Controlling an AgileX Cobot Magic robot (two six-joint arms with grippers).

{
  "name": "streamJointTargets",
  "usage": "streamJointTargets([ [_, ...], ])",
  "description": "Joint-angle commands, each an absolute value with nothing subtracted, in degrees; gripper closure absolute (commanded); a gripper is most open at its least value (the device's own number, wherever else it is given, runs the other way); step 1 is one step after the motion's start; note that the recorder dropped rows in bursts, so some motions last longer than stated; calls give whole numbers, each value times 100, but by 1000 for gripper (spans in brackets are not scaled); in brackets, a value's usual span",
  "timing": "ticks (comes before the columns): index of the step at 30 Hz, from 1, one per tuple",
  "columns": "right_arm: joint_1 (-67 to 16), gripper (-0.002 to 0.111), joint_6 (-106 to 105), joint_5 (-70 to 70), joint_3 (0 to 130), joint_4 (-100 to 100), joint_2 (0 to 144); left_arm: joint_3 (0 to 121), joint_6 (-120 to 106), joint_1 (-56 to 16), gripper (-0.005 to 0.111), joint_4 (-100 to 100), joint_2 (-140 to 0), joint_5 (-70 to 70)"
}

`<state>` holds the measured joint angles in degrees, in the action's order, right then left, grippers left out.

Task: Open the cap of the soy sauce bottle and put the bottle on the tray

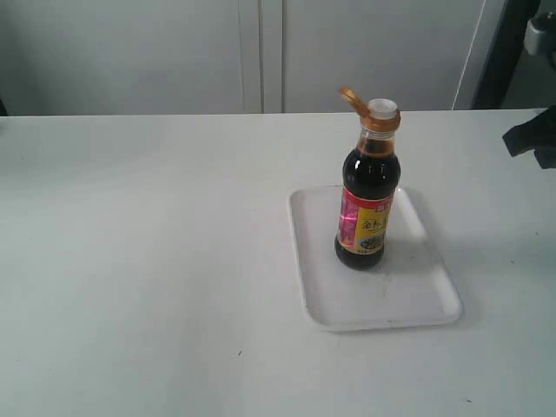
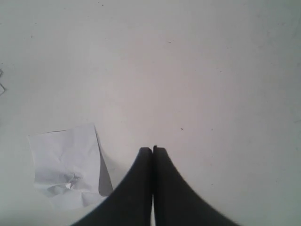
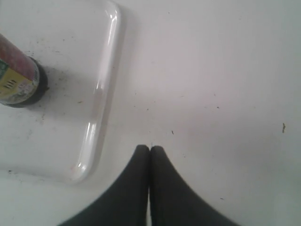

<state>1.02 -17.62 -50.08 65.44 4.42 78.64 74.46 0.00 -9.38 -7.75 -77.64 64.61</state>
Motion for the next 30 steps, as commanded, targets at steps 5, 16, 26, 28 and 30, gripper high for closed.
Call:
streamJointTargets([
  [5, 111, 108, -1829, -4281, 5983, 706, 6962, 6696, -108, -910, 107, -579, -6970, 6012],
  [16, -292, 108, -2542, -3266, 4869, 1366, 5691, 5599, 167, -910, 107, -579, -5848, 5066],
  [26, -292, 108, -2527, -2907, 3969, 1598, 4553, 4849, 167, -923, 107, -364, -4802, 4935],
  [28, -292, 108, -2527, -2707, 3752, 1672, 4242, 4622, 167, -923, 107, -364, -4567, 4712],
  [30, -292, 108, -2583, -2414, 3500, 1715, 3899, 4304, 167, -923, 107, -375, -4343, 4337],
])
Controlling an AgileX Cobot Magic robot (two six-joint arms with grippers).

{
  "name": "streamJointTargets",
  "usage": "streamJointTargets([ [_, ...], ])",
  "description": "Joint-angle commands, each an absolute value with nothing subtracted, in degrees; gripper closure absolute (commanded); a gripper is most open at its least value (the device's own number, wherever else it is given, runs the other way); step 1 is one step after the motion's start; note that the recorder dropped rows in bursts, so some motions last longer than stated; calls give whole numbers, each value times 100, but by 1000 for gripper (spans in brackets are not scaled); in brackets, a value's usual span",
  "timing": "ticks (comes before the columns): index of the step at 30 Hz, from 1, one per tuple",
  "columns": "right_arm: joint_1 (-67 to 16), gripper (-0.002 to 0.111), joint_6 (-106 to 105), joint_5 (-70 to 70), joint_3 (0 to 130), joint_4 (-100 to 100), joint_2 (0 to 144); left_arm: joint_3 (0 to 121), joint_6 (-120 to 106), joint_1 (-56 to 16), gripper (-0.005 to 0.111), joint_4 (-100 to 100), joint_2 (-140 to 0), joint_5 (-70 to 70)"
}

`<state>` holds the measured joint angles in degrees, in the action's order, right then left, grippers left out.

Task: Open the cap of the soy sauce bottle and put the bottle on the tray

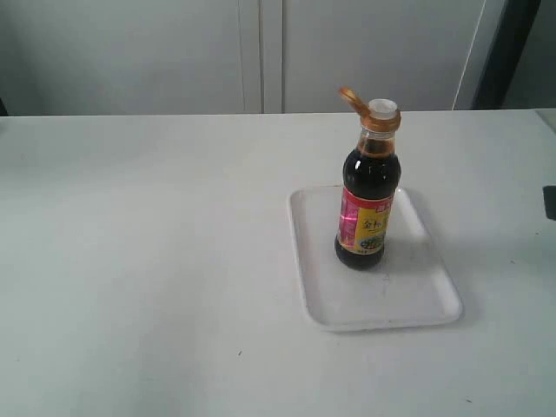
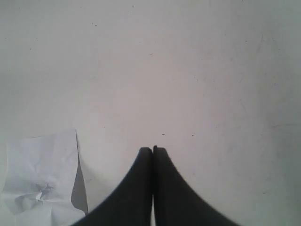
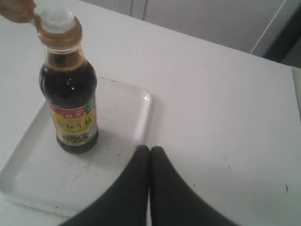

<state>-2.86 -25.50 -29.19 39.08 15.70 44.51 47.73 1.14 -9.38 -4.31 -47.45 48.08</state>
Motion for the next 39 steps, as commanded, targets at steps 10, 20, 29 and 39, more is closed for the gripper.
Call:
streamJointTargets([
  [10, -292, 108, -2587, -1863, 2759, 1826, 2302, 3465, 295, -923, 107, -317, -3266, 3694],
  [20, -292, 108, -2575, -1500, 2041, 2493, 663, 3081, 320, -923, 107, 0, -1699, 3623],
  [29, -292, 108, -2575, -1564, 1919, 2493, 613, 3081, 284, -923, 107, -40, -1669, 3782],
  [39, -292, 108, -2575, -1564, 1919, 2493, 613, 3081, 284, -923, 107, -40, -1669, 3782],
])
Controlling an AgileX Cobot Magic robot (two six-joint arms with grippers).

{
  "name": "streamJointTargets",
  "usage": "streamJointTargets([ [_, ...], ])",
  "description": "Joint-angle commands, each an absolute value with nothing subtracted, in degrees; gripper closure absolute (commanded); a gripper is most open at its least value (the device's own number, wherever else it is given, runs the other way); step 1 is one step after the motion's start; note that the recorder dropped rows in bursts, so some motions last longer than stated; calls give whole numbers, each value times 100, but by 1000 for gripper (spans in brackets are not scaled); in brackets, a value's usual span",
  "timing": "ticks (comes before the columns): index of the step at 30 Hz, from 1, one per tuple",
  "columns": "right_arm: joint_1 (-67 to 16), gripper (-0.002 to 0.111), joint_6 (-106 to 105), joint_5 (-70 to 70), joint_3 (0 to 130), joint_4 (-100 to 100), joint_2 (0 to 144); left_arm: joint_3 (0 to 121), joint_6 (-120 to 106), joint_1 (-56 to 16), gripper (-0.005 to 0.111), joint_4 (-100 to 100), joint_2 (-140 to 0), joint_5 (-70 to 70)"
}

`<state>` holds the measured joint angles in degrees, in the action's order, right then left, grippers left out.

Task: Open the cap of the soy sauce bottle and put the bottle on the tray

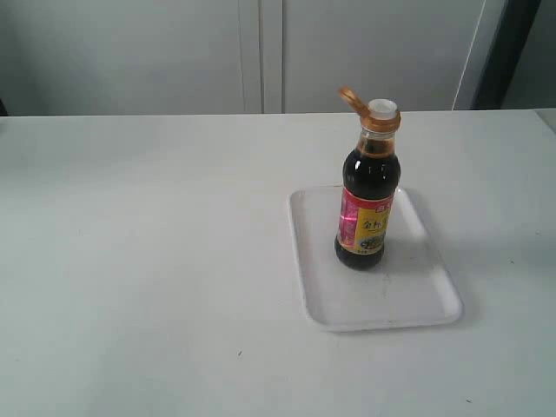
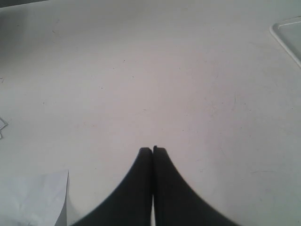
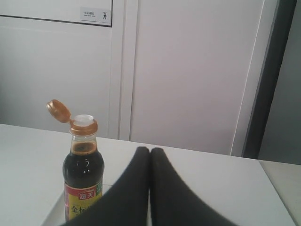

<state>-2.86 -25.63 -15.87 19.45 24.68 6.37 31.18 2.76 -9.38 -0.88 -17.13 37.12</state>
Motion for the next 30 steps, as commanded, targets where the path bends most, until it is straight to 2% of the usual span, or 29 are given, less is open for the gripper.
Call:
streamJointTargets([
  [1, -292, 108, -2575, -1564, 1919, 2493, 613, 3081, 284, -923, 107, -40, -1669, 3782],
  [9, -292, 108, -2575, -1576, 1919, 2506, 613, 3073, 196, -923, 107, -40, -1632, 3705],
  [17, -292, 108, -2575, -1576, 1919, 2506, 613, 1879, -192, -923, 107, -125, -648, 2519],
  [30, -292, 108, -2575, -1576, 1919, 2506, 613, 555, -134, -923, 107, -45, -517, 1463],
])
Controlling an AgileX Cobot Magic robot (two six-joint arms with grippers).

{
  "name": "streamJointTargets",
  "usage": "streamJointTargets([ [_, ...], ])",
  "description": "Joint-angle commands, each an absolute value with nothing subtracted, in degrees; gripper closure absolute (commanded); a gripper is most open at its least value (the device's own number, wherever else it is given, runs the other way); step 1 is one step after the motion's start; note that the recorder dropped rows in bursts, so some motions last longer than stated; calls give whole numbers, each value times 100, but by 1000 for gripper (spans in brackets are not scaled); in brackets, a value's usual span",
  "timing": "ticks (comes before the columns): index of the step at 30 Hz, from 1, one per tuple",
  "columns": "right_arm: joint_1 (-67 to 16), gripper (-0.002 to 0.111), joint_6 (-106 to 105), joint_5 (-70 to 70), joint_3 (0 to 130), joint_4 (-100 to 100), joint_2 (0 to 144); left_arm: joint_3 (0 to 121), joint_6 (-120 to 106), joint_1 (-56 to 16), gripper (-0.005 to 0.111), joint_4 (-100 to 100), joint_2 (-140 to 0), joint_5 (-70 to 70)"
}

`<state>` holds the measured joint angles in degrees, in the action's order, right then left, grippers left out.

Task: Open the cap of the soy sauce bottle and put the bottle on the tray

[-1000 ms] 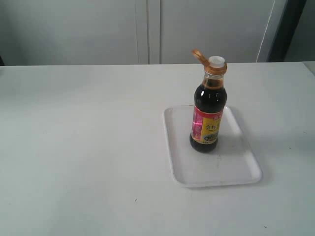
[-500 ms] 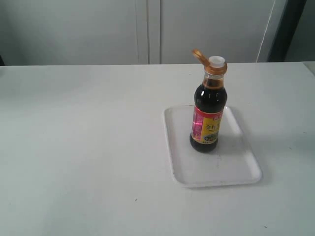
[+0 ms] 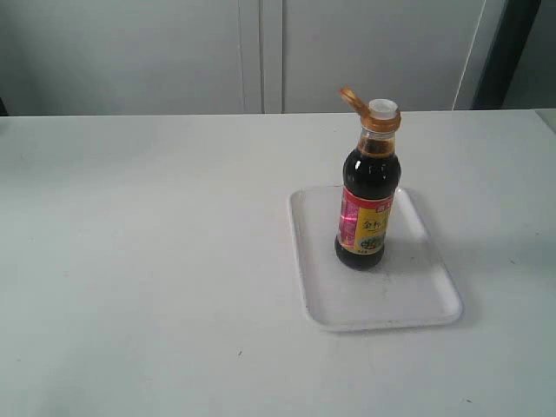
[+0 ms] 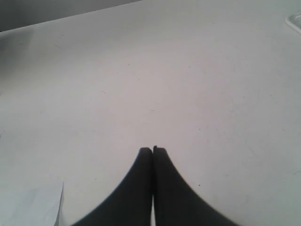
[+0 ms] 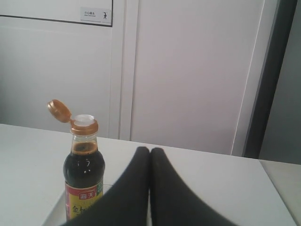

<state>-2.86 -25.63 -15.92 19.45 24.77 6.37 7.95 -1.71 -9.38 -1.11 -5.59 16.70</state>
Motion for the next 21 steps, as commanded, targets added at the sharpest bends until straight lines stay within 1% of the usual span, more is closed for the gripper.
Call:
streamJointTargets([
  [1, -292, 108, -2575, -1576, 1919, 2506, 613, 514, -134, -923, 107, -33, -508, 1463],
  [5, -292, 108, -2575, -1576, 1919, 2506, 613, 372, -134, -838, 107, 71, -230, 1455],
  [15, -292, 108, -2575, -1576, 1919, 2506, 613, 105, -134, 70, 107, 302, 0, 1468],
  [18, -292, 108, -2575, -1576, 1919, 2506, 613, 24, -106, 96, 107, 302, 0, 1431],
  [21, -292, 108, -2575, -1576, 1919, 2506, 613, 0, 110, 96, 107, 250, 0, 1059],
])
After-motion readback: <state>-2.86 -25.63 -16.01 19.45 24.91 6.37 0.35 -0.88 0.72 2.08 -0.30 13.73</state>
